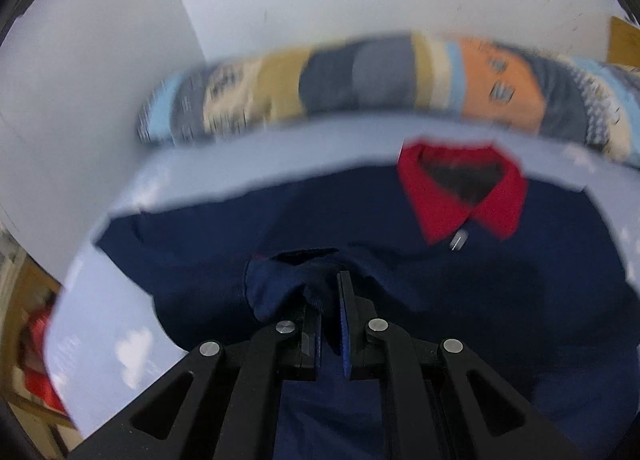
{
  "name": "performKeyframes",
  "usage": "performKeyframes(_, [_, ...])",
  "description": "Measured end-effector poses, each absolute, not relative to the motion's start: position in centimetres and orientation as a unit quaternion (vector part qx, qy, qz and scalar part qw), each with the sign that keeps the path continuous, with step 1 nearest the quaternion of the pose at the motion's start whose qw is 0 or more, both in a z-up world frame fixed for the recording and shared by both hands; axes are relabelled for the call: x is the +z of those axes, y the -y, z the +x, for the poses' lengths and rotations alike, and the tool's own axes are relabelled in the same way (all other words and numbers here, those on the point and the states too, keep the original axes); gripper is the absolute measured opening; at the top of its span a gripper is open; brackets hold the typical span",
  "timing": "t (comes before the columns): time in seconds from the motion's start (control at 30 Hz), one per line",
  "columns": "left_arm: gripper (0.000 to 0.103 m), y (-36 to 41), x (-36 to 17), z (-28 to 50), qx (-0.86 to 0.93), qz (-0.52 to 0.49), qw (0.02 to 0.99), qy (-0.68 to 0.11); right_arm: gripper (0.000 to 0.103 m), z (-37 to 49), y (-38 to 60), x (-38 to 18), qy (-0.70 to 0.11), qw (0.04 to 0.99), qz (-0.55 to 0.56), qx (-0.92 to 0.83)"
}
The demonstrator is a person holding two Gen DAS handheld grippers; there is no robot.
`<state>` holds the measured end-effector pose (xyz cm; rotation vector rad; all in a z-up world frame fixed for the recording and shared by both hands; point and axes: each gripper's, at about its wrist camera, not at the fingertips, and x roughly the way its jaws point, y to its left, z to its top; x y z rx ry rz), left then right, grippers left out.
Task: Fold large clothes
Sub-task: 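Lift the sleeve with the right gripper and carry it across the shirt body, then lay the sleeve across the shirt front with the right gripper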
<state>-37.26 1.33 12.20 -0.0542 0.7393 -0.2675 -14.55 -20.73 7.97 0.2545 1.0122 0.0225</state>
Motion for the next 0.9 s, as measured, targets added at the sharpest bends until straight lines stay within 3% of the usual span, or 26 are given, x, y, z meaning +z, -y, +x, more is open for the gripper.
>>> performKeyframes(0.23, [0.1, -2.7, 12.6, -36.5, -0.133, -0.059, 0.921, -0.361, 0.024, -15.7, 17.5, 3.6, -0.547, 0.831, 0.105, 0.0])
performKeyframes(0.53, [0.1, -4.8, 12.1, -36.0, -0.122, -0.099, 0.916, -0.369, 0.051, -20.4, 19.0, 3.7, -0.649, 0.746, 0.113, 0.097])
performKeyframes(0.6, [0.1, -5.0, 12.0, -35.8, -0.121, -0.105, 0.914, -0.373, 0.05, -21.4, 19.9, 4.2, -0.671, 0.716, 0.144, 0.128])
performKeyframes(0.8, [0.1, -4.1, 12.2, -35.2, -0.119, -0.096, 0.914, -0.377, 0.055, -18.3, 21.9, 9.8, -0.612, 0.763, 0.157, 0.14])
performKeyframes(0.9, [0.1, -3.7, 12.2, -35.1, -0.122, -0.091, 0.913, -0.379, 0.055, -15.4, 22.4, 8.9, -0.612, 0.746, 0.22, 0.142])
